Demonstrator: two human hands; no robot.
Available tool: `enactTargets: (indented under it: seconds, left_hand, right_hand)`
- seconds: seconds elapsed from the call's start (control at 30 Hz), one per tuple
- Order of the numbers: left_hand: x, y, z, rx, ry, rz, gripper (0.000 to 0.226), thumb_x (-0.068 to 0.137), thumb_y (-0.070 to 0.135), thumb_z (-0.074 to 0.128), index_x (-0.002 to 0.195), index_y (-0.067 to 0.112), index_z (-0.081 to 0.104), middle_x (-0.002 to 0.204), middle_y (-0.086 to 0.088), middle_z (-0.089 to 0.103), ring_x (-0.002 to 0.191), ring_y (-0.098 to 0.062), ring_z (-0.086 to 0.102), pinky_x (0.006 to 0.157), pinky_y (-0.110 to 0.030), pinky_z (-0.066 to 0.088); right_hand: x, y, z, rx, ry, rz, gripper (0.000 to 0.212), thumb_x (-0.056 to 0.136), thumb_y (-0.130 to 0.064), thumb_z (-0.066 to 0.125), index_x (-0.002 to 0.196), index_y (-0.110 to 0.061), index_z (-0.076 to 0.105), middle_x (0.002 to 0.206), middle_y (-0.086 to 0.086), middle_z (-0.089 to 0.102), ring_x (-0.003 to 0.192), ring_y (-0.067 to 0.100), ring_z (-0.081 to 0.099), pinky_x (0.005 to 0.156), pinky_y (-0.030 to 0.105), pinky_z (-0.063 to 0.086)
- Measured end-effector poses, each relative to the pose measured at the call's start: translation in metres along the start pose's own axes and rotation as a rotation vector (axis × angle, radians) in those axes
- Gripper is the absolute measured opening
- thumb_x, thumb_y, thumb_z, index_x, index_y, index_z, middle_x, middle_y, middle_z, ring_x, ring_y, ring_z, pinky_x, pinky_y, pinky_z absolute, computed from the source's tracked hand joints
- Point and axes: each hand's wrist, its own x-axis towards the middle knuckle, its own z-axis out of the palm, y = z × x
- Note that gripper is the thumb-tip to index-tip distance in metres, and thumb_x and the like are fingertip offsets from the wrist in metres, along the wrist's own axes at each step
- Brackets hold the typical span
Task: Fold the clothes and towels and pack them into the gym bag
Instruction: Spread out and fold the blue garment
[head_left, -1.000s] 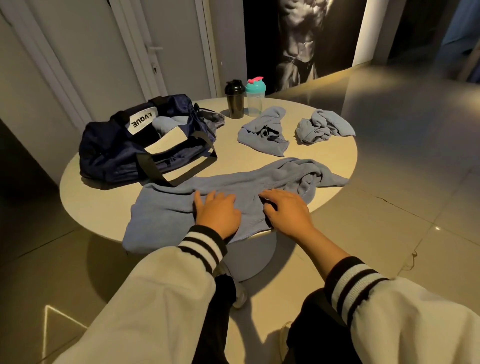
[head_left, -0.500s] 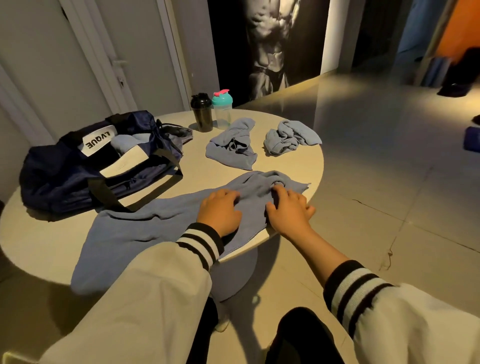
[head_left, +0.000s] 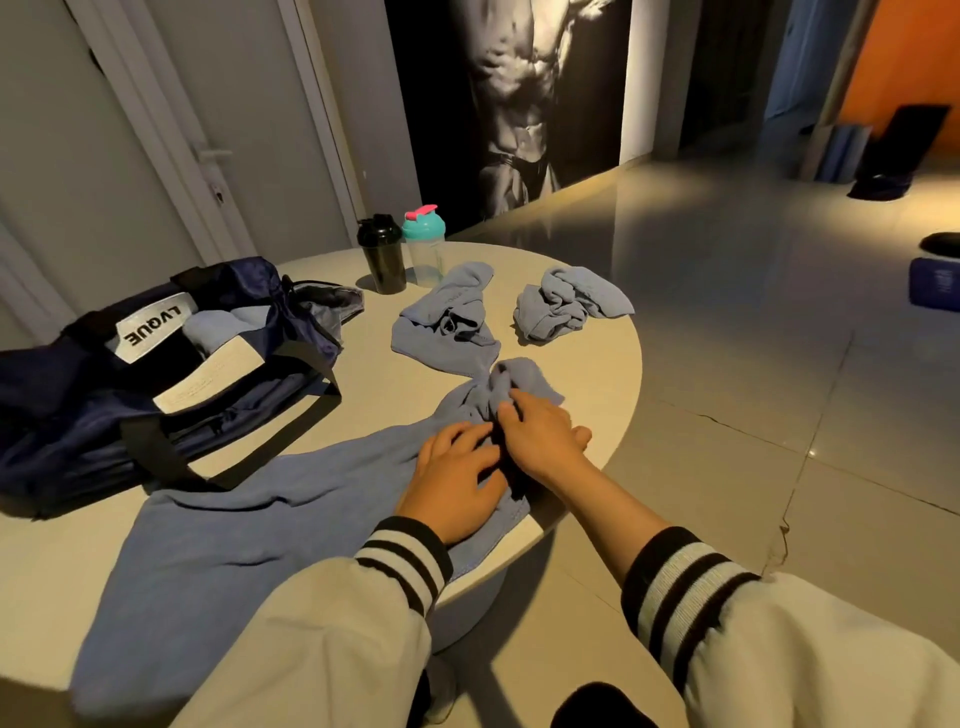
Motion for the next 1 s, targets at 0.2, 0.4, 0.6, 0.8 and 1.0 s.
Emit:
enactTargets:
  seconds: [0.2,0.4,0.6,0.8,1.0]
  left_hand:
    - [-0.002,-0.005,-0.003,-0.398,0.213,-0.102,0.013,0.098,0.025,0.054,0.093,0.032,0.065,0.128,0.013,0.051,0.109,-0.005,0.05,0.097,-0.027,0.044]
    - [0.003,-0.005,0.003,0.057,0.099,-0.309,0.057,0.099,0.049,0.037,0.154,0.034,0.029,0.164,0.001,0.023,0.152,-0.022,0.015,0.125,-0.044,0.006]
    - [0.005,-0.003,-0.001,0.095,0.016,-0.352,0.062,0.098,0.055,0.031,0.157,0.035,0.024,0.167,-0.001,0.01,0.154,-0.023,0.004,0.124,-0.048,-0.003]
    - [-0.001,0.008,-0.005,0.06,-0.004,-0.025,0.047,0.099,0.046,0.04,0.146,0.039,0.043,0.158,0.013,0.034,0.148,-0.012,0.02,0.124,-0.047,-0.001]
    - [-0.018,0.017,-0.013,-0.041,0.145,0.06,0.023,0.097,0.044,0.048,0.099,0.032,0.067,0.098,0.012,0.066,0.093,-0.012,0.055,0.091,-0.035,0.047]
  right_hand:
    - [0.008,-0.006,-0.008,0.177,0.107,-0.425,0.055,0.099,-0.002,0.045,0.152,-0.015,0.039,0.163,0.003,0.026,0.148,0.017,0.024,0.121,0.026,0.02]
    - [0.0,0.019,-0.002,-0.299,0.068,-0.061,0.044,0.095,-0.023,0.045,0.138,-0.023,0.044,0.126,0.019,0.047,0.114,0.038,0.043,0.085,0.038,0.032]
    - [-0.026,0.031,-0.034,-0.214,0.335,0.026,0.026,0.099,-0.021,0.042,0.119,-0.028,0.058,0.11,0.004,0.045,0.094,0.03,0.045,0.083,0.04,0.04]
    - [-0.038,0.038,-0.05,-0.292,0.309,-0.064,0.03,0.098,-0.026,0.044,0.122,-0.027,0.062,0.113,0.004,0.054,0.108,0.026,0.048,0.09,0.039,0.037]
    - [-0.032,0.027,-0.025,-0.323,-0.033,-0.083,0.045,0.091,-0.041,0.035,0.131,-0.034,0.053,0.135,0.004,0.047,0.125,0.041,0.039,0.097,0.046,0.039]
